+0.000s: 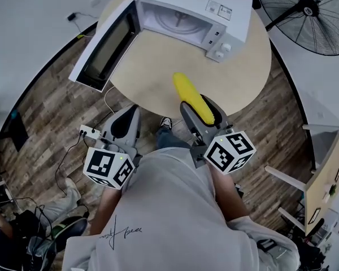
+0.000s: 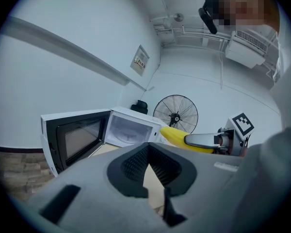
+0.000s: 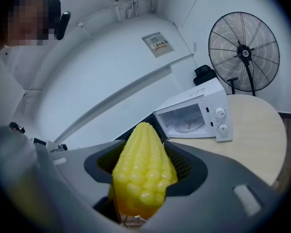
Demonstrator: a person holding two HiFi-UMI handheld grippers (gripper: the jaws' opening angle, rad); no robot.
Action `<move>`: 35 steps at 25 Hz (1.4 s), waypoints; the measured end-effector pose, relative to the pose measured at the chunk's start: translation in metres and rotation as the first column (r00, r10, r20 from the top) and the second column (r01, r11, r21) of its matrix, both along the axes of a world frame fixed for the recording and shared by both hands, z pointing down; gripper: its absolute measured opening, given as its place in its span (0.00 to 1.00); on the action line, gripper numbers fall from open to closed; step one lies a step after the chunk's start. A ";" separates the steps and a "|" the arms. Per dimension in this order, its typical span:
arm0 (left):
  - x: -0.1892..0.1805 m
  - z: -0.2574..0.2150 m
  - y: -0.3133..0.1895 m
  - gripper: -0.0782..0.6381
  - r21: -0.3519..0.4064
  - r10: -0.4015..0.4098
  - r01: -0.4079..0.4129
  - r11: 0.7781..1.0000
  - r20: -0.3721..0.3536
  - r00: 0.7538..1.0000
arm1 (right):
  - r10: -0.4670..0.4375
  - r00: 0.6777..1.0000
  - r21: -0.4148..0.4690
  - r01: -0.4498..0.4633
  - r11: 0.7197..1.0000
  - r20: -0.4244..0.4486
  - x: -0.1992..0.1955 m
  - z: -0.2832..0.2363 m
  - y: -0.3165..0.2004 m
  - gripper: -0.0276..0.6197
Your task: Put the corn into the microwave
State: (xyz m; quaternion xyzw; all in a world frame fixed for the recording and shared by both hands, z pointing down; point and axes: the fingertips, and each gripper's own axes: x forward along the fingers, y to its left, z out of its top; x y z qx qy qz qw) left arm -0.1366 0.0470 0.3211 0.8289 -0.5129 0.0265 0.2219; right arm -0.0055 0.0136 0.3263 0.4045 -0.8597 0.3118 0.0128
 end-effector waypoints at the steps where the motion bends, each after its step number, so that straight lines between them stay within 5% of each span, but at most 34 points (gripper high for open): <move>1: 0.000 0.000 -0.006 0.09 0.002 0.001 -0.001 1.000 0.002 1.000 | 0.003 1.000 0.000 -0.003 1.000 -0.001 0.002 0.000 -0.006 0.45; 13: 0.015 -0.001 -0.077 0.09 0.014 0.008 -0.009 1.000 0.004 1.000 | 0.025 1.000 0.007 -0.025 1.000 -0.004 0.018 0.011 -0.071 0.45; 35: 0.044 0.012 -0.113 0.09 0.010 0.043 -0.043 0.999 0.016 0.999 | 0.068 0.997 -0.005 -0.069 0.998 -0.045 0.039 0.034 -0.110 0.45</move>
